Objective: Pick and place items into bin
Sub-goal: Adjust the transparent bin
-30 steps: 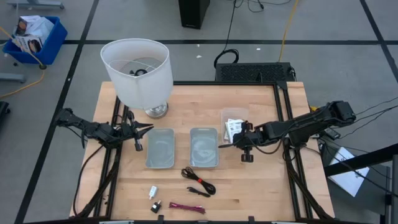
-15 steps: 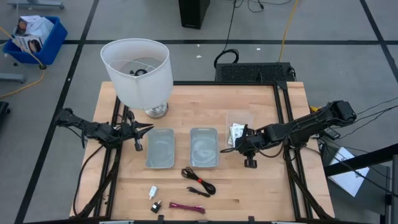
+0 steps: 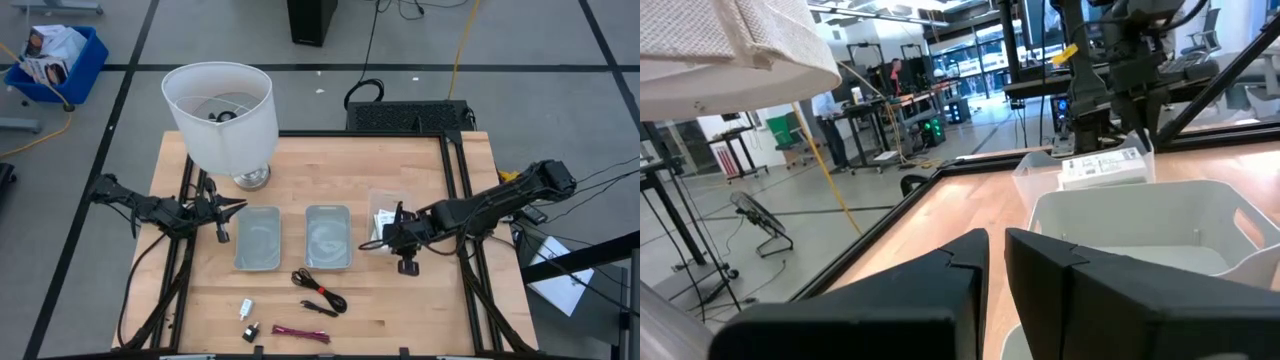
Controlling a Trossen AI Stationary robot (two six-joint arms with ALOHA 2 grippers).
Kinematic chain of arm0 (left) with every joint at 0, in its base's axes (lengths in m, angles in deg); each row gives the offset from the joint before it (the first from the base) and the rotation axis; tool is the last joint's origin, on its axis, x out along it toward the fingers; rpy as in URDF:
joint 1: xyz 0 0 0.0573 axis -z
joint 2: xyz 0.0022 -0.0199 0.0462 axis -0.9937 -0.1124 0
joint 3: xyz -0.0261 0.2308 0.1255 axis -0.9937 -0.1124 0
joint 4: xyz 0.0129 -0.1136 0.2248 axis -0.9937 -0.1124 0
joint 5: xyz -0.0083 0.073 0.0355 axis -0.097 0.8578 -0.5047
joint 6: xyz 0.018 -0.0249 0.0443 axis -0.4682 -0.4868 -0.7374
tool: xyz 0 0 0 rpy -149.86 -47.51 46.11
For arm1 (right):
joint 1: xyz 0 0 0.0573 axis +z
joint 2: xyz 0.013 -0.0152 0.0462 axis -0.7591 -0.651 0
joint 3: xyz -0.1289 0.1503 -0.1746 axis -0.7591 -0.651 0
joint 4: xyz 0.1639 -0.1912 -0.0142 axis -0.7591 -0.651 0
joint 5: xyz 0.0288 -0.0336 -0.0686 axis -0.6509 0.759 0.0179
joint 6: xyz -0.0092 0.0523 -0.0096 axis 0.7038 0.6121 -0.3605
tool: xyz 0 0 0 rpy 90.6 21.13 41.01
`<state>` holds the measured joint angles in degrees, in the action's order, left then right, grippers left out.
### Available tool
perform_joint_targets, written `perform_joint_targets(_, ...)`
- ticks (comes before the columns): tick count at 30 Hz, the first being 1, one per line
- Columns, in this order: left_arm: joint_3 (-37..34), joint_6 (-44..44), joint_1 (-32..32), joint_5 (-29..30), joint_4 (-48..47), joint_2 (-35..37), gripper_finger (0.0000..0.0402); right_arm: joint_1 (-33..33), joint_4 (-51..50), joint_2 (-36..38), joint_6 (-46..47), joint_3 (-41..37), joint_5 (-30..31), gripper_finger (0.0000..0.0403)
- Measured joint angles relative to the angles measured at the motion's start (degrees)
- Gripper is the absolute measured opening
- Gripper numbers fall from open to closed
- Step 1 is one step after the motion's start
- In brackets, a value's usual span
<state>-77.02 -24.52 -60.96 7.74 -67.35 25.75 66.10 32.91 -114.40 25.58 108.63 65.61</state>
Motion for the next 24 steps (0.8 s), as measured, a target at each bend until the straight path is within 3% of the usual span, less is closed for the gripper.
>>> perform_joint_targets(15,-0.02,0.0,0.0,-0.02,0.28,0.0,0.0047,5.31,0.63,-0.6,6.53,-0.16,0.15,0.0)
perform_joint_targets(24,-0.02,0.26,-0.02,-0.02,0.35,0.0,0.0047,5.46,5.15,-0.92,7.43,-4.83,0.14,0.0002)
